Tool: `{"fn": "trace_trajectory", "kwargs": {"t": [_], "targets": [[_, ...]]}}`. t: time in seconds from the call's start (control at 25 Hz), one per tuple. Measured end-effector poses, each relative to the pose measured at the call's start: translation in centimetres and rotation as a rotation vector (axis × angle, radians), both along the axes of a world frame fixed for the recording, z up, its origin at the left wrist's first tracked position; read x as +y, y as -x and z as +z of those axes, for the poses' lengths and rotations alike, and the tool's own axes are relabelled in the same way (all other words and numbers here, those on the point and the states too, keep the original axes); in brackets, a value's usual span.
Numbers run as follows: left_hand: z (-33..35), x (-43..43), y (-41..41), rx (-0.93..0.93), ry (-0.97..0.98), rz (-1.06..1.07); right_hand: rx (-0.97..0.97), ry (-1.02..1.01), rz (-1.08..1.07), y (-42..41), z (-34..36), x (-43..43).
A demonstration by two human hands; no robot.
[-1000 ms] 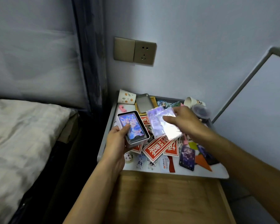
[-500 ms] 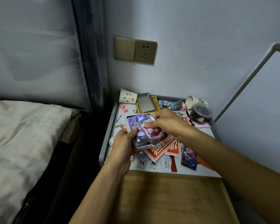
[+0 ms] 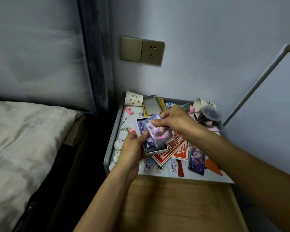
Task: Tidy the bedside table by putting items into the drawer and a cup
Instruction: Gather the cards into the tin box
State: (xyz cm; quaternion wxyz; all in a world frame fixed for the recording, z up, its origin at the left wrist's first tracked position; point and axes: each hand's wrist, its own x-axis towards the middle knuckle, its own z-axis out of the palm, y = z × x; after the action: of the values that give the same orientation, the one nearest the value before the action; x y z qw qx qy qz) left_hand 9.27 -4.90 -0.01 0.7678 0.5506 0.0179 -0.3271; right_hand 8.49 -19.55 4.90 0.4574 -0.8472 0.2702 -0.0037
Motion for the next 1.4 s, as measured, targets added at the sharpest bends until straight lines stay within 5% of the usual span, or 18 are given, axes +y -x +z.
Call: {"fn": "trace_trajectory", "kwargs": {"t": [0.56, 0.76, 0.96, 1.24, 1.4], "targets": [[-0.8, 0.0, -0.2, 0.014, -0.015, 0.001, 0.053, 0.236, 0.109, -0.1, -1.3, 1.5], [-0.7, 0.1, -0.2, -0.001, -0.019, 0.008, -0.089, 0.551, 0.207, 0.9, -1.2, 1.3], [-1.2, 0.1, -0.5, 0.019, 0.0, -0.004, -0.039, 0.377, 0.444, 3.0, -2.2, -0.3], [-1.9, -0.9, 1.2, 0.015, -0.05, -0.101, -0.05, 0.362, 0.412, 6.0, -4.6, -1.1], [-2.0, -1.4, 2.0, 0.042, -0.062, -0.106, -0.18, 0.312, 0.08, 8.2, -5.8, -4.9]]}}
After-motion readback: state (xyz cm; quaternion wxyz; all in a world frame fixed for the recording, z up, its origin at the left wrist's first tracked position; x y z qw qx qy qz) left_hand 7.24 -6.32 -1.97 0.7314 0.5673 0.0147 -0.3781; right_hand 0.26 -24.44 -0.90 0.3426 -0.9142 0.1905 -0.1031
